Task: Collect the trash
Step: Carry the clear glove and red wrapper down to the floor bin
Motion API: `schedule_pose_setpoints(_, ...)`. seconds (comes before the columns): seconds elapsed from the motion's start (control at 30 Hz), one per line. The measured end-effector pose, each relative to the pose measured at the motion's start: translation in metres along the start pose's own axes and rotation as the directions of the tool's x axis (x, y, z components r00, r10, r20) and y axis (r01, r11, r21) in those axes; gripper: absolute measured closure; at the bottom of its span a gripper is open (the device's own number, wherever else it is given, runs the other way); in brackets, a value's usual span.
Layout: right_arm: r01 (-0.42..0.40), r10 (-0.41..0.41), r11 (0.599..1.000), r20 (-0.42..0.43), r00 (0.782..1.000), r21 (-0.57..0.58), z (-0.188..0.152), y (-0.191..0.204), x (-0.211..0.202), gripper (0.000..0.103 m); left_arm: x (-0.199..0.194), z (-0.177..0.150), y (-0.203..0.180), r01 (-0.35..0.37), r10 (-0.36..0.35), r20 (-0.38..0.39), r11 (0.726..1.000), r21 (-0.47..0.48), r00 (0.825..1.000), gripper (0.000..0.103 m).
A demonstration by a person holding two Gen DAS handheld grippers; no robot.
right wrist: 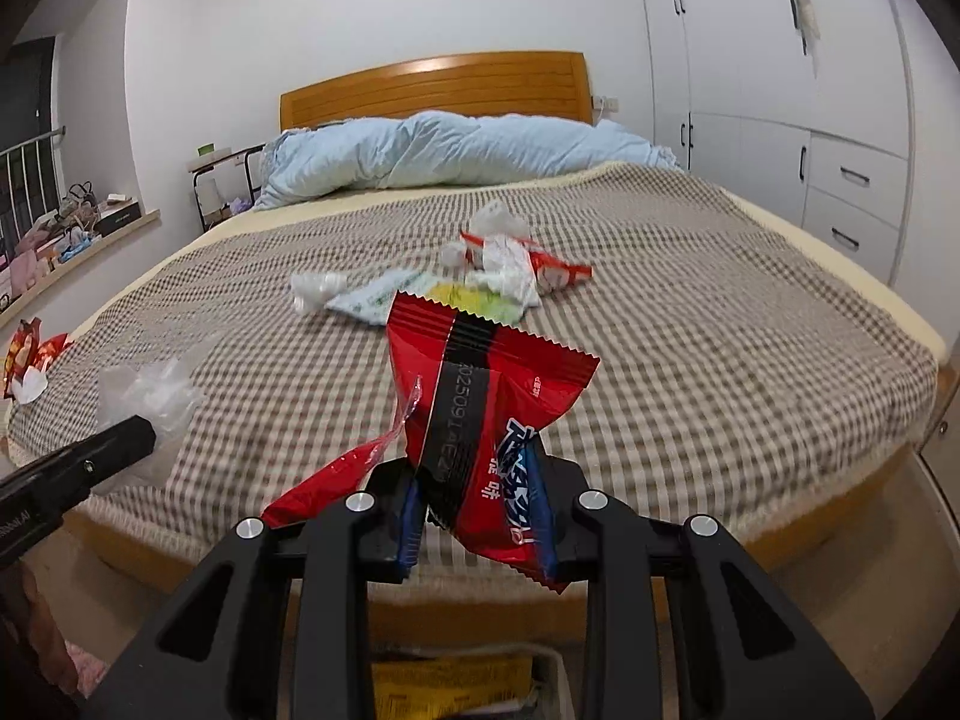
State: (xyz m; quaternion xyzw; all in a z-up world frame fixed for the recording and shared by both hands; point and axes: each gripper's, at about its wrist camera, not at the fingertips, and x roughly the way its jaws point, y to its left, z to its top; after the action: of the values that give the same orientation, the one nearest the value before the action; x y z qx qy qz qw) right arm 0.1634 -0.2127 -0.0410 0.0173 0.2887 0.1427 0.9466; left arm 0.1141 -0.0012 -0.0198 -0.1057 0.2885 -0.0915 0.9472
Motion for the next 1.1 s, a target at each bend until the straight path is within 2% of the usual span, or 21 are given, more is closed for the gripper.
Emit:
schedule_pose_setpoints(0.47,-0.004,-0.002,0.998,-0.085,0.996,-0.064,-0.055,0.015,-0.022,0.074,-0.016,-0.06,-0.007,-0.03,0.035,-0.102,0.998,0.05,0.994,0.092)
schedule_pose_setpoints(0.93,-0.034,0.005,0.99,-0.2,0.98,-0.139,-0.115,0.037,-0.024,0.074,-0.021,-0.108,-0.002,-0.048,0.062,-0.211,0.996,0.072,0.976,0.092)
schedule_pose_setpoints(1.1,-0.042,0.003,0.987,-0.24,0.971,-0.157,-0.132,0.04,-0.021,0.074,-0.019,-0.126,0.001,-0.035,0.051,-0.256,0.997,0.065,0.965,0.092)
